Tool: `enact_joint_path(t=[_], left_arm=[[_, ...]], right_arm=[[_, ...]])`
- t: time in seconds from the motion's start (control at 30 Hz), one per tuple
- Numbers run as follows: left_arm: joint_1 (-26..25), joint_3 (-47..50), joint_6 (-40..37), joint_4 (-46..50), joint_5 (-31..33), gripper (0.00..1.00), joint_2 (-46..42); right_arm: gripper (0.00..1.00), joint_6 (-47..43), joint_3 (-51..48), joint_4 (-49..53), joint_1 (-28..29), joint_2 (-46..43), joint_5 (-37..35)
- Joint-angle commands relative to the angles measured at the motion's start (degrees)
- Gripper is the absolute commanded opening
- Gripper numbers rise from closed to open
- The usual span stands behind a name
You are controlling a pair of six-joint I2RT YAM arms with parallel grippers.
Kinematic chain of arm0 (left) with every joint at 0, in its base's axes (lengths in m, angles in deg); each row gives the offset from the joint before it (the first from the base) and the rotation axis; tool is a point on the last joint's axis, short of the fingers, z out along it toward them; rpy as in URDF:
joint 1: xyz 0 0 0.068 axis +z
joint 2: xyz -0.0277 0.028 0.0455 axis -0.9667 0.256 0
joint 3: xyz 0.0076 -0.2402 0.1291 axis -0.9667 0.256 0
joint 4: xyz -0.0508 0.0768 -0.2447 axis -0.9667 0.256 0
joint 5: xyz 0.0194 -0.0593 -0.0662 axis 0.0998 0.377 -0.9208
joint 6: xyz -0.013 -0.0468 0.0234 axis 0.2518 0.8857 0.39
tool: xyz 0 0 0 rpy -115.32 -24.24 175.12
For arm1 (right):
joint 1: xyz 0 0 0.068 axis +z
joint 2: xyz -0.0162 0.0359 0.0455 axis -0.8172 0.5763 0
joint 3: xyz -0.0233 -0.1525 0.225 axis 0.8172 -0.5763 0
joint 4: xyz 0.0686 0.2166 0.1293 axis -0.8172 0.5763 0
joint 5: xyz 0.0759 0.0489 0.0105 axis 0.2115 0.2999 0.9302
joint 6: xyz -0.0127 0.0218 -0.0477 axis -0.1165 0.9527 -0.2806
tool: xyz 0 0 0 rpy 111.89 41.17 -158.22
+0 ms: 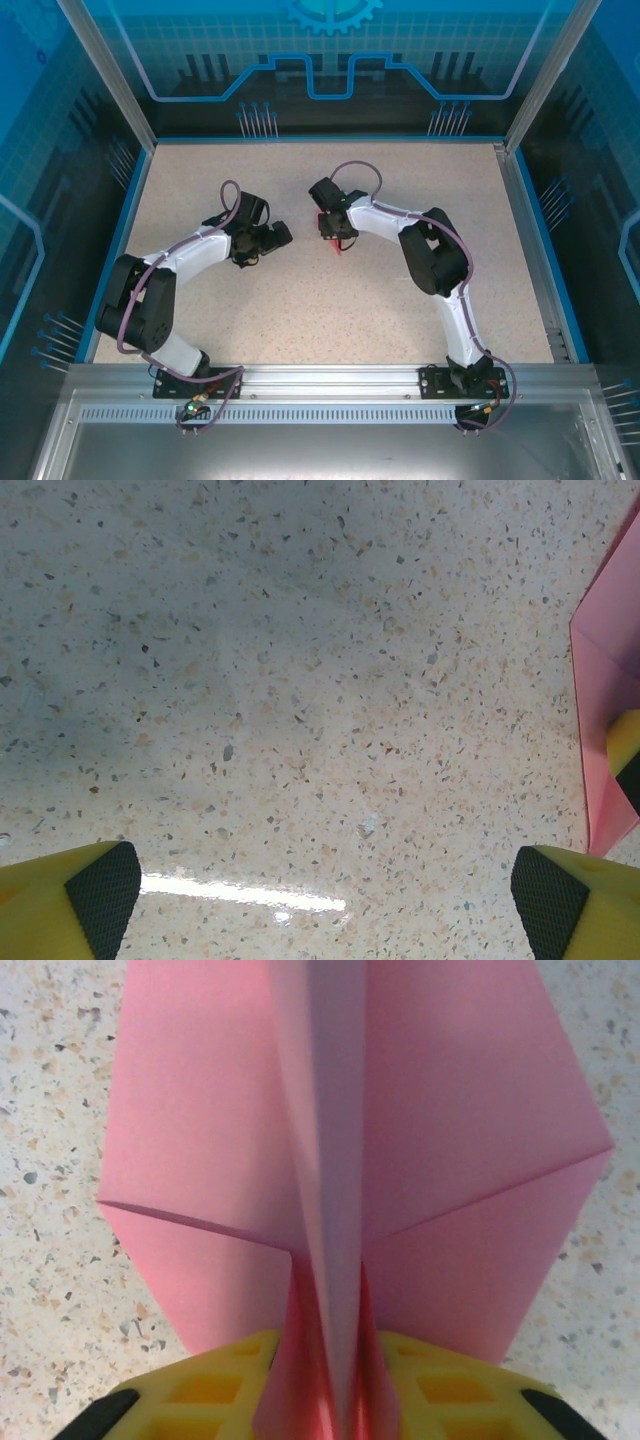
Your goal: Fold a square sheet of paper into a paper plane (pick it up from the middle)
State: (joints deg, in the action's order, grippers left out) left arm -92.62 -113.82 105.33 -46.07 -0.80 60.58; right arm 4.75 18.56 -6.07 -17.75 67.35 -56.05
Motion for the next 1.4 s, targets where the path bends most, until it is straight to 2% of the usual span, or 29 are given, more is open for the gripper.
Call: enact_joint_path(t=[0.0,0.07,0.23,0.4,0.53,0.67,0.83,0.9,0.97,1.03,1.13,1.27,1.37], left_arm=[[0.3,-1.3,-1.8,2.3,-0.4,0.99,-0.8],[0.3,-2.0,-2.0,2.8,0.5,0.98,-1.3],[0.5,-4.5,-2.7,4.8,4.0,0.99,-3.0],[0.8,-6.3,-4.7,4.8,8.5,0.98,-6.5],[1.0,-5.2,-8.6,2.0,14.6,0.99,-11.5],[1.5,-1.9,-12.2,-2.0,23.2,0.98,-16.8],[2.5,1.9,-16.0,-4.4,33.7,0.99,-18.0],[3.3,4.1,-16.2,-4.8,37.1,0.99,-18.6],[4.1,7.6,-16.6,-7.4,39.3,0.98,-19.9],[5.3,11.4,-17.4,-11.2,39.5,0.98,-21.4],[7.0,18.4,-19.8,-20.0,38.8,0.98,-23.6],[10.5,22.2,-23.1,-25.5,32.2,0.99,-25.5],[13.0,25.1,-27.1,-30.9,28.3,0.99,-24.2]], right_arm=[[0.37,0.2,2.2,3.2,-0.6,-6.7,0.6],[0.47,-0.2,2.1,3.5,-0.5,-10.1,0.4],[0.65,-1.1,-0.2,3.1,-0.6,-18.8,-1.6],[0.84,-2.9,-7.1,0.1,-1.1,-29.4,-9.3],[0.99,-6.6,-16.1,-4.9,-2.8,-39.3,-17.8],[1.00,-11.4,-25.5,-10.3,-7.2,-49.3,-21.4],[0.99,-14.2,-39.9,-18.9,-15.3,-59.4,-23.5],[0.99,-14.0,-45.4,-21.5,-19.2,-62.3,-23.5],[0.99,-15.1,-51.1,-25.5,-23.7,-64.5,-20.1],[0.99,-17.4,-56.6,-30.5,-27.3,-66.3,-16.1],[0.99,-20.2,-63.6,-36.3,-30.9,-68.7,-13.8],[1.00,-24.5,-72.2,-46.3,-33.5,-70.0,-10.8],[0.99,-25.9,-73.8,-50.2,-33.5,-68.2,-10.0]])
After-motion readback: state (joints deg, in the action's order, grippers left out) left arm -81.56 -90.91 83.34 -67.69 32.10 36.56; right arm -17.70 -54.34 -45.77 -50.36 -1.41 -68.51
